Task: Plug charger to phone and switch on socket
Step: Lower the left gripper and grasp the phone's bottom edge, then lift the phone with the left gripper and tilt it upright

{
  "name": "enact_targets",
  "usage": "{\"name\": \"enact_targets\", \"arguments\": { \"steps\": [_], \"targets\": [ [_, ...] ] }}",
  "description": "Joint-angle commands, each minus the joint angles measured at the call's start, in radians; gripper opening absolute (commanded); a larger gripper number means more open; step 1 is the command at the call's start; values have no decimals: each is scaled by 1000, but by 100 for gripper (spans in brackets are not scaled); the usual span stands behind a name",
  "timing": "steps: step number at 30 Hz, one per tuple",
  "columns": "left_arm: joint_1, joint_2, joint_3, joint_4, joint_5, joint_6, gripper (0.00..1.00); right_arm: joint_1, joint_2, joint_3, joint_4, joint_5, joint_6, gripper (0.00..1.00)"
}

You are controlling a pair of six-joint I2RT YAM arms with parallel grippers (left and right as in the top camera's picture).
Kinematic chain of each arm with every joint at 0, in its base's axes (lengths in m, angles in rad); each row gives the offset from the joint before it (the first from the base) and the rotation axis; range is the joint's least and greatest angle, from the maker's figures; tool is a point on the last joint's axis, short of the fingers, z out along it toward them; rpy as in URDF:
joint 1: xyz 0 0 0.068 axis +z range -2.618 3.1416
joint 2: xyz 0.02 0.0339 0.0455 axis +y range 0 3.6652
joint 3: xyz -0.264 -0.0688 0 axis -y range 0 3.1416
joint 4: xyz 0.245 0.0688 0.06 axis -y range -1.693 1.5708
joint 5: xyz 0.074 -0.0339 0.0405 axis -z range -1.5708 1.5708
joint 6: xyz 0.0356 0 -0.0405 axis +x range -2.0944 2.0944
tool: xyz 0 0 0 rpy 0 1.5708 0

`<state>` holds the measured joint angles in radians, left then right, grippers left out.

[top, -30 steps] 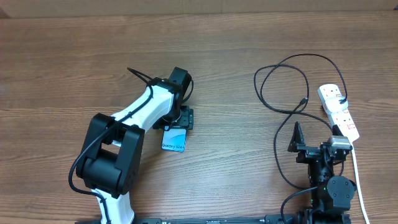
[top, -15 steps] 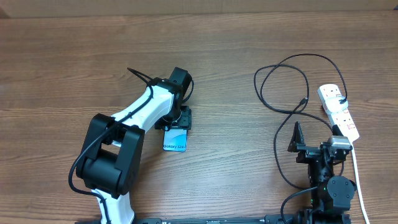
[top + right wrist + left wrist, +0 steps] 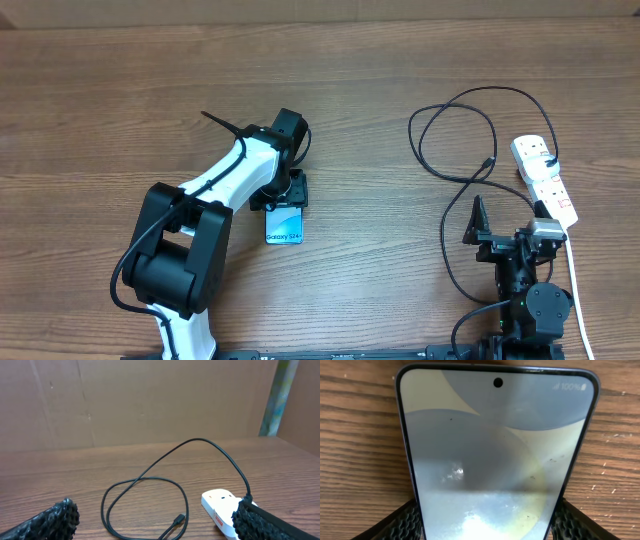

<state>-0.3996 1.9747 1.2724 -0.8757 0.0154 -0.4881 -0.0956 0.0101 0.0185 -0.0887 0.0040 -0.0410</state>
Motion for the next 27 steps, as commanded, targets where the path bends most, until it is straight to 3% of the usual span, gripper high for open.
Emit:
{"name": "enact_targets", "arguments": {
  "steps": [1, 27],
  "targets": [
    [16, 41, -9, -10, 53, -36, 59, 5, -5, -11, 6, -6, -13, 100],
    [134, 41, 87, -146, 196, -32, 51, 5, -5, -11, 6, -6, -13, 100]
  ]
}}
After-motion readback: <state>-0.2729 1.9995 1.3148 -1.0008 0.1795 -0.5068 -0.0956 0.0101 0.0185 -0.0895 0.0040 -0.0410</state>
